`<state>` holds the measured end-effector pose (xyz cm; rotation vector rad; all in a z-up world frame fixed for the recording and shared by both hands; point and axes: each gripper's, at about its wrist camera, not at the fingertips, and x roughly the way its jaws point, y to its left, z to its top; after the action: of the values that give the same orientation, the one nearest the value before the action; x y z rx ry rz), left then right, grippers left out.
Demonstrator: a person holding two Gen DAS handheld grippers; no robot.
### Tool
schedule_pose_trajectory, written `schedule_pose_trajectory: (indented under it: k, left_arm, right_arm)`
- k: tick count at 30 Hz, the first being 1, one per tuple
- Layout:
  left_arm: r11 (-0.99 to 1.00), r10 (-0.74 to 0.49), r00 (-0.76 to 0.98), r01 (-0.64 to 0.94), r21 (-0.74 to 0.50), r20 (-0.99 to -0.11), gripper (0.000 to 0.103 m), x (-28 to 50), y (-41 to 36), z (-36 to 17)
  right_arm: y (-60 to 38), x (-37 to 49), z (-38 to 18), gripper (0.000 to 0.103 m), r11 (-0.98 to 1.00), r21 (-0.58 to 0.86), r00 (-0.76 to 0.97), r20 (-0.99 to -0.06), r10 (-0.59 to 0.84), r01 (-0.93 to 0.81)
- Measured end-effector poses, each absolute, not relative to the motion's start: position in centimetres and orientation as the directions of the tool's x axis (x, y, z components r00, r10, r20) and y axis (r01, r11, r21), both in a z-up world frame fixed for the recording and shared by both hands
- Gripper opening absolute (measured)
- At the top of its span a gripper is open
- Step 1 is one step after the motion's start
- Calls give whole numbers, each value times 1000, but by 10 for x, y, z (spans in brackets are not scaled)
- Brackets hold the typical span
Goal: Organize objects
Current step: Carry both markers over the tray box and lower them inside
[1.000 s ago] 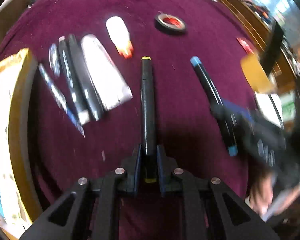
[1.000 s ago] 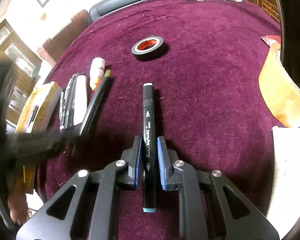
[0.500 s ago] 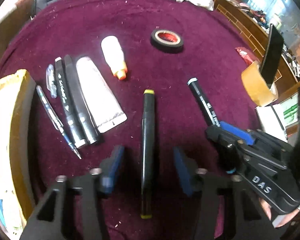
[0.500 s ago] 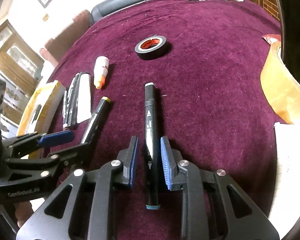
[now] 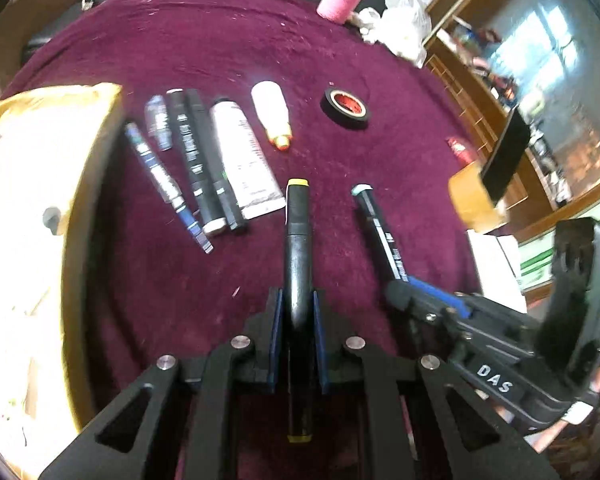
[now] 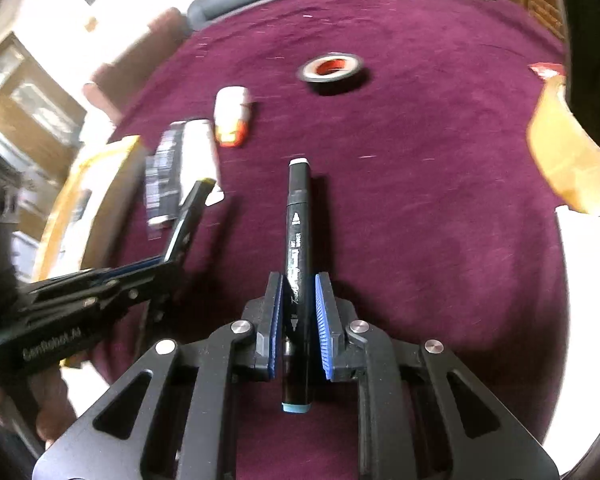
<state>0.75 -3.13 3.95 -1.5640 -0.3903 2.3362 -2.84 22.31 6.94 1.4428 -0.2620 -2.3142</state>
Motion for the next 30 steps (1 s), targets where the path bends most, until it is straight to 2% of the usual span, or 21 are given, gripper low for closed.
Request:
schedule_pose_trajectory:
  k: [6,16,22,30]
  left_arm:
    - [-894,424,-398,-39,-447,-813,13,41,-76,60]
    - [-904,306,-511,108,-414,-803,13,66,-181,102]
    - [-901,244,-515,193,-388,-822,13,48,-229,92]
    - [-904,236,-461,218,-367,-855,13,8,-255,63]
  right_arm:
    - [177,-1,92,16,-845,403,-354,-778,-519,352]
    - [93,8,116,16,-751,411,-259,-761,-595,517]
    - [51,-10,118,16,-724,389,-214,-780,-588,569]
    - [0,-48,108,16,-715,359,-190,-804,-563,600]
